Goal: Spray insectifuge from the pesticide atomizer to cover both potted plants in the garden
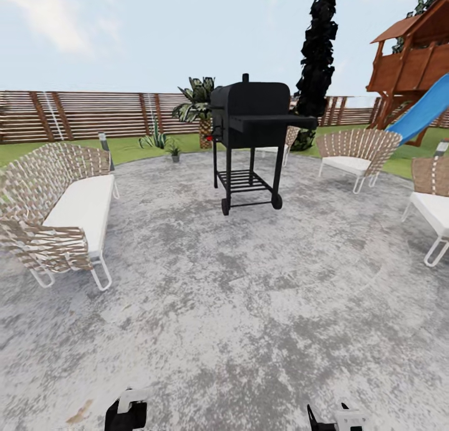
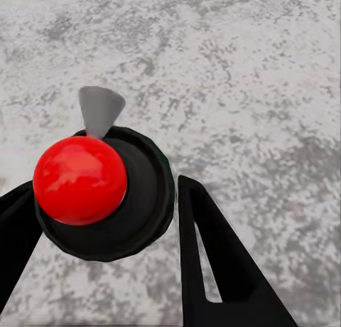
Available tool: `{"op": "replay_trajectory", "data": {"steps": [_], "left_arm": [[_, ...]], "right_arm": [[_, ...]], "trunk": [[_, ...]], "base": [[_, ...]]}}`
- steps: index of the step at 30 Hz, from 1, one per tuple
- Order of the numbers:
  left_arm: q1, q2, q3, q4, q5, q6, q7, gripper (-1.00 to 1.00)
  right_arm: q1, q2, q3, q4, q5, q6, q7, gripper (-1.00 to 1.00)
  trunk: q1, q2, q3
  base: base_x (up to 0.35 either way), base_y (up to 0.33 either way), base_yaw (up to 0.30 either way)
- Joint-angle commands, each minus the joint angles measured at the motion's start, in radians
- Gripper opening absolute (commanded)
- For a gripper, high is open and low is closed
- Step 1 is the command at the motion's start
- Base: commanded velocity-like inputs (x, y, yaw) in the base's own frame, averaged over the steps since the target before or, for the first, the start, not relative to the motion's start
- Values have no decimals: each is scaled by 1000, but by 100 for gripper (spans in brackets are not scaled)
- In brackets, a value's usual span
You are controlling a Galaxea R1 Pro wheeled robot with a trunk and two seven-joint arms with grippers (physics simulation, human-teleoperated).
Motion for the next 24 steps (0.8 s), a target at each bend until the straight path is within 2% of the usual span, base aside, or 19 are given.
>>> {"op": "replay_trajectory", "data": {"steps": [1, 18, 24], "left_arm": [[-1, 0, 3, 1, 2, -3, -1, -100], [-1, 0, 3, 0, 3, -3, 0, -100], [-1, 0, 3, 0, 3, -3, 0, -100]], "right_arm": [[0, 0, 0, 0, 1, -3, 0, 100], [0, 0, 0, 0, 1, -3, 0, 100], [0, 0, 0, 0, 1, -3, 0, 100]], "trunk": [[0, 0, 0], [0, 0, 17], [0, 0, 22]], "base": [[0, 0, 224], [0, 0, 228], [97, 0, 228]]}}
